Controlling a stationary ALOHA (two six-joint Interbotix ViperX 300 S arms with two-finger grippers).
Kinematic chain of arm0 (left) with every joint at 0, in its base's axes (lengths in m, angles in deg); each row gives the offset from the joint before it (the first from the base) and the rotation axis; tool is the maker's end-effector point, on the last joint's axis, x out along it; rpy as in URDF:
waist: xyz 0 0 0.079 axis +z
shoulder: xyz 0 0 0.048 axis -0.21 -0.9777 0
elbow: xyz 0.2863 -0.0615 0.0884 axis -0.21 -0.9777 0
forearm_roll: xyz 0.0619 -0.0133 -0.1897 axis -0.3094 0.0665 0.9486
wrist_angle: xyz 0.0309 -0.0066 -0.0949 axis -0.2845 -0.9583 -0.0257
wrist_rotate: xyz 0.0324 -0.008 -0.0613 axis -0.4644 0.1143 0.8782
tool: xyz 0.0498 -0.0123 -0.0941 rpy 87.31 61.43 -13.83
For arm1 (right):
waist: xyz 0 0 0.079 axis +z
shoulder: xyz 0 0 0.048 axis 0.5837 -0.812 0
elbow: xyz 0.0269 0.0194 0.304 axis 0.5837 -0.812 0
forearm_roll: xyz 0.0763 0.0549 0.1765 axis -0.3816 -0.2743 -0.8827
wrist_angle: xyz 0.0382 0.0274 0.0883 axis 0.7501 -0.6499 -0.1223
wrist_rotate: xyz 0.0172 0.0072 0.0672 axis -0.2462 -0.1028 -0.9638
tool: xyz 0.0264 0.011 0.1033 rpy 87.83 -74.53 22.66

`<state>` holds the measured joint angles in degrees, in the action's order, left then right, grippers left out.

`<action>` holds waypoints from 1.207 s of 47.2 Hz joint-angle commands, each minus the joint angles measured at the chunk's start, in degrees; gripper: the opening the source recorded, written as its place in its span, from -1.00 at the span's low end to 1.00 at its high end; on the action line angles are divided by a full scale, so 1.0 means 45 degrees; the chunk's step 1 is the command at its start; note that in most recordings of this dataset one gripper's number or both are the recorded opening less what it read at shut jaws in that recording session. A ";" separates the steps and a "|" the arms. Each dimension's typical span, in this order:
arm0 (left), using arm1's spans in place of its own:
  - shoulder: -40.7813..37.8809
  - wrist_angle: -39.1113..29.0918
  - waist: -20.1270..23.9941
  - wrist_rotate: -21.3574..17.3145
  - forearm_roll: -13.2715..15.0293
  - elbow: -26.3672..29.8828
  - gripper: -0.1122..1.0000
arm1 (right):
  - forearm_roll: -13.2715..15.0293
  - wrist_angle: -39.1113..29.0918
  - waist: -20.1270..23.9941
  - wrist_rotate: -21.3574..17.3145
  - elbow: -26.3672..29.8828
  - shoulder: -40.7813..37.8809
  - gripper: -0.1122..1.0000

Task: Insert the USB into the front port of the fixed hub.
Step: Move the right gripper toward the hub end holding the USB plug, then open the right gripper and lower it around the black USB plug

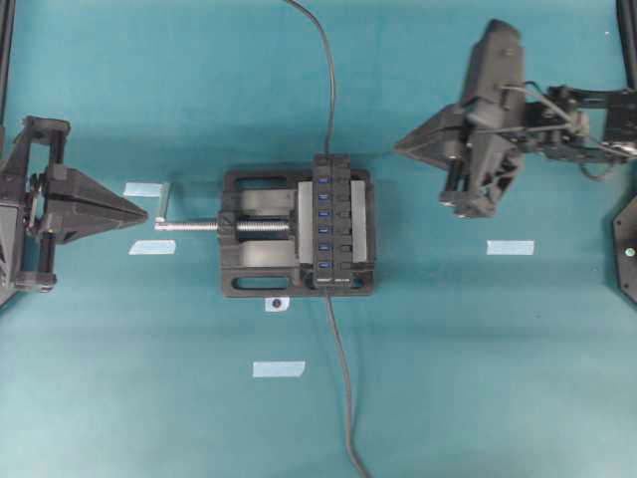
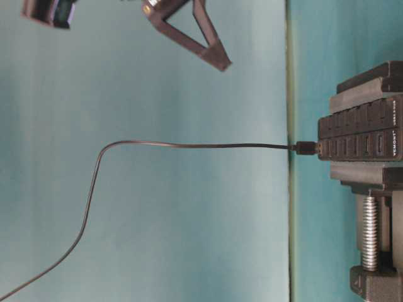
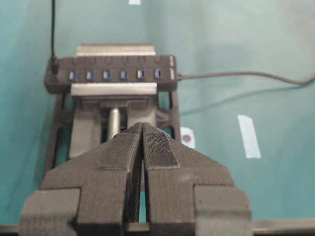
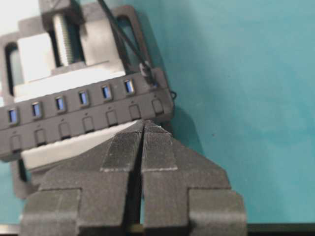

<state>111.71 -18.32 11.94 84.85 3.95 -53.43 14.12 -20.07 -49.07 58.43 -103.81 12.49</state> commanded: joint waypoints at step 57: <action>-0.0020 0.0156 -0.0039 0.0020 -0.0039 0.0215 -0.79 | 0.0020 0.0781 -0.0020 0.0254 0.1973 -0.3203 -0.85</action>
<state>111.80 -18.14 11.86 84.85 3.86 -53.43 14.12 -16.73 -49.16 58.96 -96.60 -2.45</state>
